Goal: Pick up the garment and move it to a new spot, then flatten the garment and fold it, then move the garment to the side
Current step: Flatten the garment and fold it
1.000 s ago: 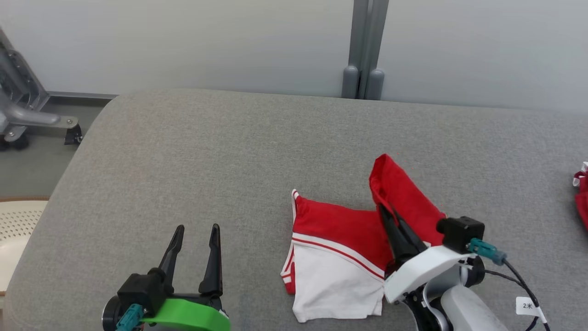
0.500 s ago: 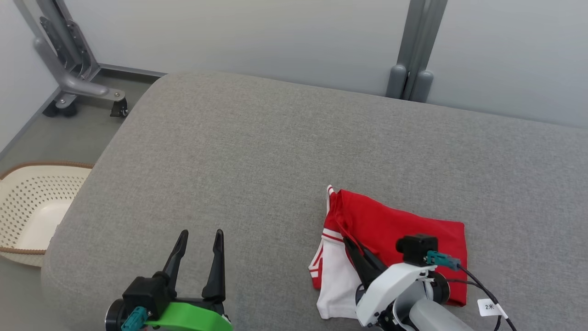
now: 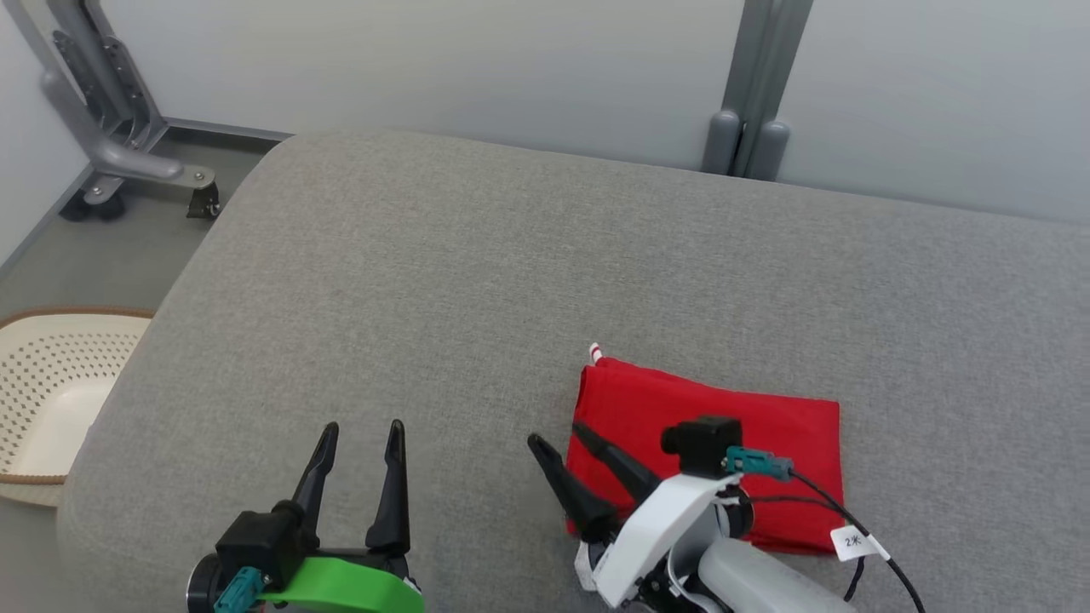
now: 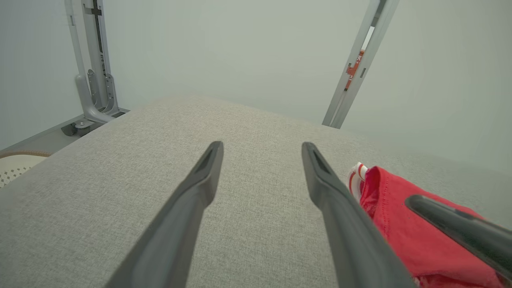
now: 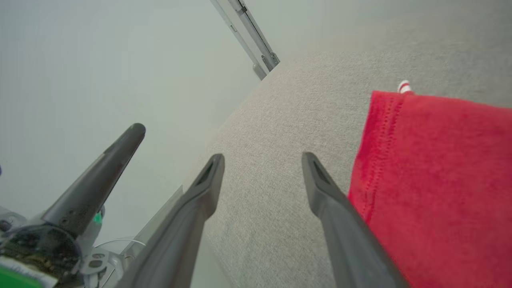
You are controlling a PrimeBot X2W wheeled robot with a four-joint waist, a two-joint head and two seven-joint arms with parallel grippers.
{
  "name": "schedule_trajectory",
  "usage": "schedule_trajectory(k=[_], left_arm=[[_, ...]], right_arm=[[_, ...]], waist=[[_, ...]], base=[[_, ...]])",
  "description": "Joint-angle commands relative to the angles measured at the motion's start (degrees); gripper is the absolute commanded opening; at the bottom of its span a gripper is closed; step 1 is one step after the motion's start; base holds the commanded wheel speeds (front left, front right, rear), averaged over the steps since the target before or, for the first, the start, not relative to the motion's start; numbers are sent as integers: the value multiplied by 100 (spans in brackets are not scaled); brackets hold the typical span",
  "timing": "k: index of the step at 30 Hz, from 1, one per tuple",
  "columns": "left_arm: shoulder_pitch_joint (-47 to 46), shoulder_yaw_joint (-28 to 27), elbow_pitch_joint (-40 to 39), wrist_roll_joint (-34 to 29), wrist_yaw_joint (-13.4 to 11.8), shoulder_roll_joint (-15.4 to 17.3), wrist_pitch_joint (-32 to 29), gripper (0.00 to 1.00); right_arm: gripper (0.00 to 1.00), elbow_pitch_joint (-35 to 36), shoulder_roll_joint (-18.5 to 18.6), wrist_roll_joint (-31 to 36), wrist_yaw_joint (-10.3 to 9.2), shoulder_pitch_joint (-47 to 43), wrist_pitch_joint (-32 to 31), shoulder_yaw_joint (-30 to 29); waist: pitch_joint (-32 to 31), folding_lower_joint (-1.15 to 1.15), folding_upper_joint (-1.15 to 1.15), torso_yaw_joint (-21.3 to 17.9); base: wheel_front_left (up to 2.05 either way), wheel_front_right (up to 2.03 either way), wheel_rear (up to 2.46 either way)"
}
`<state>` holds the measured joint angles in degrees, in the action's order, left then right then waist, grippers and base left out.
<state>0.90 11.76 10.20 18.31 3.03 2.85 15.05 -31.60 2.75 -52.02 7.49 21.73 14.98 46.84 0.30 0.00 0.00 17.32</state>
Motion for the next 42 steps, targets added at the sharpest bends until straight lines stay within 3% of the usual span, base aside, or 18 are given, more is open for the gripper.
schedule_trajectory(k=[1,8,15,23,30,42], left_arm=[[24,0,-44,51,7,13,15,100],[-60,-29,-343,196,-67,13,15,100],[-97,-172,-556,174,-99,14,15,100],[8,-303,-658,95,-74,14,15,100],[254,-397,-711,-27,-148,14,14,100],[322,-372,-746,-99,-145,14,15,100]], right_arm=[[100,-6,25,152,-1,116,19,-116],[100,253,470,1241,-1,-46,18,-1128],[100,1259,985,2547,-1,-691,19,-2602],[100,2192,997,3581,-1,-1560,20,-3883],[100,2615,768,4035,-1,-1996,20,-4282],[100,2749,588,4243,-1,-2146,20,-4388]], waist=[[-40,0,0,-234],[-87,0,0,-757],[-109,0,0,-1272],[-111,0,0,-1603],[-86,0,0,-1714],[-78,0,0,-1648]], base=[[0,0,0],[0,0,0],[0,0,0],[0,0,0],[0,0,0],[0,0,0]])
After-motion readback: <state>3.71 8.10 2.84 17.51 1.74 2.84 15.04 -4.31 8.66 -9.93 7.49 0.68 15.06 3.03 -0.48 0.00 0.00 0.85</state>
